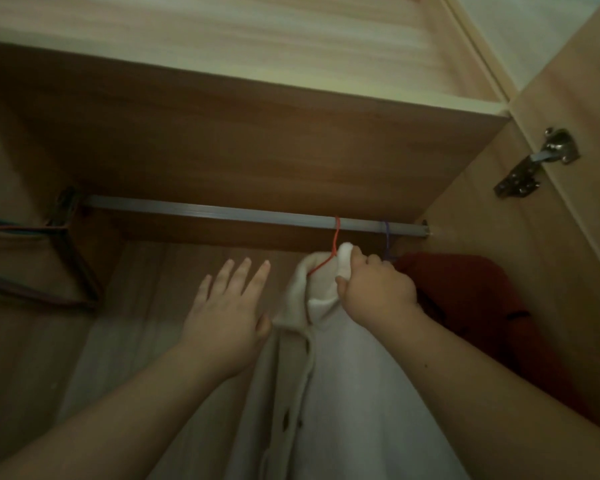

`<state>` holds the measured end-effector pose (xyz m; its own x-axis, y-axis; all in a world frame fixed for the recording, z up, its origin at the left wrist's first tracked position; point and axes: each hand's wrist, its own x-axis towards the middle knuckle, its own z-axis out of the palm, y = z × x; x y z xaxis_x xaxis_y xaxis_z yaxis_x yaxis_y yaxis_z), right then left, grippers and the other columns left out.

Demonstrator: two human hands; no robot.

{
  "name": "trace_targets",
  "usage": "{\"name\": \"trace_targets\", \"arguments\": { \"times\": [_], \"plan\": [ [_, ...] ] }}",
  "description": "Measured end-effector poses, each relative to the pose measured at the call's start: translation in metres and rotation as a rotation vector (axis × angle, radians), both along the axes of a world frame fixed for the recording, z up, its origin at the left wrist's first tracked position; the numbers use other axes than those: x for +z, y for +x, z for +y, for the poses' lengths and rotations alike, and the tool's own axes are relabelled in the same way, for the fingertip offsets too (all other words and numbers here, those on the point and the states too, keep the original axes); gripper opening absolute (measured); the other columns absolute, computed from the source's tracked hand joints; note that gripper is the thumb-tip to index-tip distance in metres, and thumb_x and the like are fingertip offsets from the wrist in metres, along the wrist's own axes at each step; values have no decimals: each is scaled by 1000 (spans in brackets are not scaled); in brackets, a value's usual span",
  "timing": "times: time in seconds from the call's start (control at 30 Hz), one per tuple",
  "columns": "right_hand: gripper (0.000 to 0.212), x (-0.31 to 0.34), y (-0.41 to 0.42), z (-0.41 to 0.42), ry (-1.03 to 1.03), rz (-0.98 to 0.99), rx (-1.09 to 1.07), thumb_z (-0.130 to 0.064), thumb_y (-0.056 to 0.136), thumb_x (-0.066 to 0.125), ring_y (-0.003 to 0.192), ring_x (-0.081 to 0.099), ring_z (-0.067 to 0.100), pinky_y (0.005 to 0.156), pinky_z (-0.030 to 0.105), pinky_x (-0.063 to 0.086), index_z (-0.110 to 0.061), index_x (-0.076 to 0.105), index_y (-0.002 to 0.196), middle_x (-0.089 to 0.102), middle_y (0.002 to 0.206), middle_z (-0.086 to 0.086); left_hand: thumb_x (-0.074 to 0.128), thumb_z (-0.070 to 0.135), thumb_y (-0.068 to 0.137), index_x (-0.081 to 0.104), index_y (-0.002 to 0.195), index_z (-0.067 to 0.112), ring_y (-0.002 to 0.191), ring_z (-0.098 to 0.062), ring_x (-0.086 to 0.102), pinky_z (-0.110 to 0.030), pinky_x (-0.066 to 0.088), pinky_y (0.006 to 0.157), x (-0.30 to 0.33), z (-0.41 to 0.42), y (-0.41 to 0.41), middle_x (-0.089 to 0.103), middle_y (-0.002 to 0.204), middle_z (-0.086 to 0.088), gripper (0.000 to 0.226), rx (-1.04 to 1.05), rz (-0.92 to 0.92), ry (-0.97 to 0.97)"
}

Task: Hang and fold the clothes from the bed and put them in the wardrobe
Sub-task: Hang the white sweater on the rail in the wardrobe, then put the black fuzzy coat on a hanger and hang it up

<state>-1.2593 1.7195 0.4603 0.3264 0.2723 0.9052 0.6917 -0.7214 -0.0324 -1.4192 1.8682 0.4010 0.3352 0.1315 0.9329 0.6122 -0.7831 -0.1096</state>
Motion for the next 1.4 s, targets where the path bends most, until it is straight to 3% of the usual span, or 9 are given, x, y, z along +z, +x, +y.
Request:
{"name": "trace_targets", "arguments": {
  "times": [0.07, 0.2, 0.43, 0.8, 0.97, 1.07, 1.17, 1.3, 1.4],
  "plan": [
    [66, -23, -9, -9, -3, -105, -75, -50, 100, 35, 134, 40, 30, 97, 45, 37, -20, 20, 157, 37, 153, 9, 33, 51, 98, -7, 157, 35, 154, -21, -4, -44, 4, 124, -16, -5, -9, 1, 168, 2, 74, -37, 22, -29],
    [68, -84, -39, -30, -27, -145, -35, -46, 95, 42, 152, 17, 25, 122, 53, 6, -26, 21, 157, 24, 164, 3, 10, 60, 81, 2, 158, 33, 154, -24, 5, -44, 13, 123, -58, -10, -28, 11, 167, -1, 82, -113, 67, -95],
    [69, -245, -123, -86, -40, 125, 60, -44, 96, 40, 154, 8, 24, 123, 57, 6, -30, 14, 159, 15, 168, 2, 22, 58, 85, 4, 158, 30, 152, -28, 10, -47, 18, 120, -192, -49, -73, 15, 166, -5, 81, -323, 207, -302],
    [67, -506, -299, -297, -97, 699, -204, -59, 98, 26, 155, 2, 19, 124, 51, 8, -38, 10, 159, 14, 168, -4, 24, 62, 89, 20, 157, 29, 152, -26, 14, -50, 23, 119, -447, -253, -156, 27, 163, -3, 76, -711, 658, -495],
    [67, -570, -370, -403, -89, 869, -387, -61, 97, 22, 155, -3, 19, 125, 49, 2, -38, 8, 159, 8, 169, -3, 26, 61, 91, 18, 158, 27, 153, -28, 8, -54, 21, 121, -508, -345, -185, 21, 164, -8, 76, -858, 819, -585],
    [68, -599, -399, -460, -76, 923, -469, -60, 96, 24, 155, 9, 24, 123, 54, 12, -34, 20, 158, 20, 167, 2, 24, 61, 91, 7, 158, 34, 153, -20, -7, -47, 6, 122, -525, -412, -207, 5, 168, 0, 75, -944, 878, -600],
    [69, -616, -423, -523, -55, 960, -536, -59, 95, 28, 154, 15, 27, 121, 57, 18, -30, 26, 158, 25, 165, 4, 23, 62, 89, 12, 158, 33, 153, -22, -3, -47, 6, 122, -539, -483, -222, 8, 167, -2, 76, -982, 942, -546],
    [72, -629, -458, -626, -26, 1001, -611, -62, 93, 23, 155, 10, 26, 122, 57, 13, -31, 23, 158, 20, 167, 2, 21, 63, 86, 16, 158, 29, 153, -29, 4, -51, 14, 121, -561, -593, -241, 14, 166, -7, 79, -1034, 1008, -517],
    [75, -635, -494, -715, -18, 1026, -668, -64, 91, 13, 156, 2, 23, 124, 55, 7, -33, 15, 159, 11, 169, 0, 15, 66, 84, 8, 158, 32, 154, -25, -3, -47, 7, 123, -572, -691, -262, 6, 168, -4, 82, -1091, 1059, -541]
  ]
}}
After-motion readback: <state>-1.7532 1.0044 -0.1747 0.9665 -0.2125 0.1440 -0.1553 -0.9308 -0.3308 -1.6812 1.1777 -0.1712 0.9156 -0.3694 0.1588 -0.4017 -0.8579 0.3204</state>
